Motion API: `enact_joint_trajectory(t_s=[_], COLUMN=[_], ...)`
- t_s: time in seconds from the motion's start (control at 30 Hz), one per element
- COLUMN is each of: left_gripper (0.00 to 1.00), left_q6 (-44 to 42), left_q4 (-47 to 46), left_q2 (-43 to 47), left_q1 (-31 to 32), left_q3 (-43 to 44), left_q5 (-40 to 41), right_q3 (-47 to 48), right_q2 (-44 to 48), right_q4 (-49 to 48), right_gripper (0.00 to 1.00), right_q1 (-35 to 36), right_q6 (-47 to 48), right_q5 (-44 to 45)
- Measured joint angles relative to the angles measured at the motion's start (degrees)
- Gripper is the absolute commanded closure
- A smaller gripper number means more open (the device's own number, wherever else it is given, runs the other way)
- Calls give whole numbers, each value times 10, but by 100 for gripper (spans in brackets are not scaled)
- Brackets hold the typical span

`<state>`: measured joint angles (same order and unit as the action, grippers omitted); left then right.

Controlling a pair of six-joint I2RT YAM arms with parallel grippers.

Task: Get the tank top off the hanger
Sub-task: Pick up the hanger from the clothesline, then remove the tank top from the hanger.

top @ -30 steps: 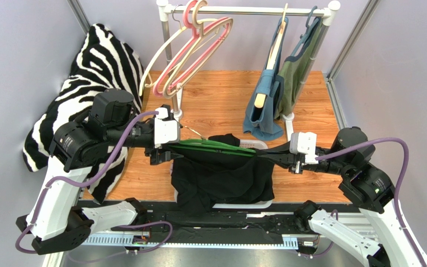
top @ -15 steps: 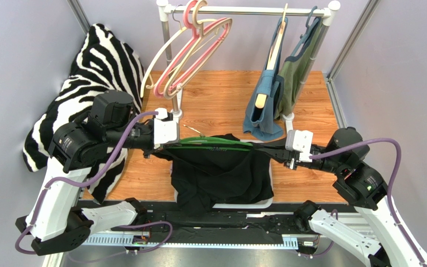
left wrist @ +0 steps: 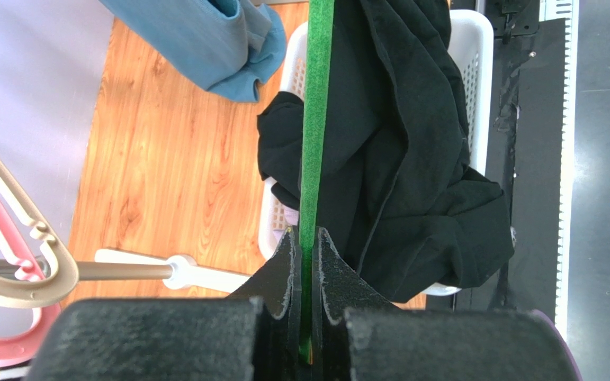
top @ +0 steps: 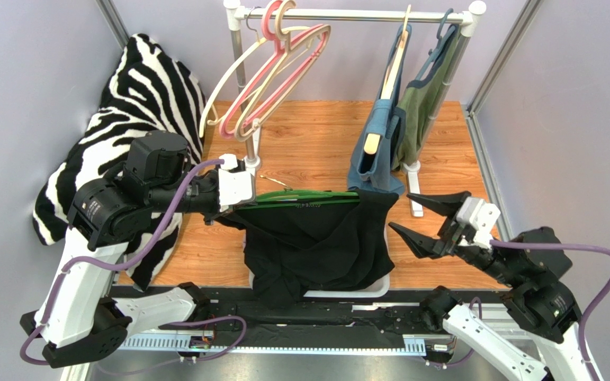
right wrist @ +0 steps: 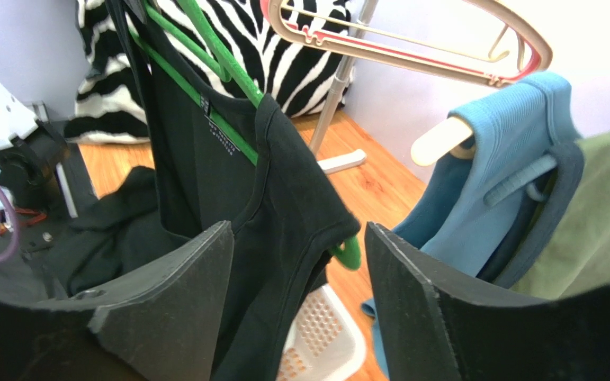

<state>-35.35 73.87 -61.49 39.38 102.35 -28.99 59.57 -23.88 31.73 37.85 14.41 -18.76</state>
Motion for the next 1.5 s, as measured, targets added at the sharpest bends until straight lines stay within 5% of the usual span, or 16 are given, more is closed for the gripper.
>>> enact_joint_trajectory(t_s=[0.3, 0.5, 0.63, 0.9, 1.3, 1.5], left_gripper=[100, 100, 100, 100, 99, 100], left_q6=[6, 6, 6, 5, -4, -20], left_q4=[0, 0, 0, 0, 4, 19], left_q2=[0, 0, 0, 7, 27, 42], left_q1=[0, -2, -5, -5, -9, -10], left_q3=[0, 0, 0, 0, -7, -8], left_q5=[-1, -3, -5, -4, -1, -17], right_q3=[-82, -83, -83, -74, -30, -29], right_q2=[0, -38, -42, -33, -33, -54], right_q4=[-38, -65, -84, -71, -40, -13], right_gripper=[52, 76, 100, 100, 100, 100], right_q1=[0, 0, 0, 0, 0, 0], right_q6=[-72, -102, -120, -127, -144, -148], right_q5=[2, -13, -21, 0, 282, 355])
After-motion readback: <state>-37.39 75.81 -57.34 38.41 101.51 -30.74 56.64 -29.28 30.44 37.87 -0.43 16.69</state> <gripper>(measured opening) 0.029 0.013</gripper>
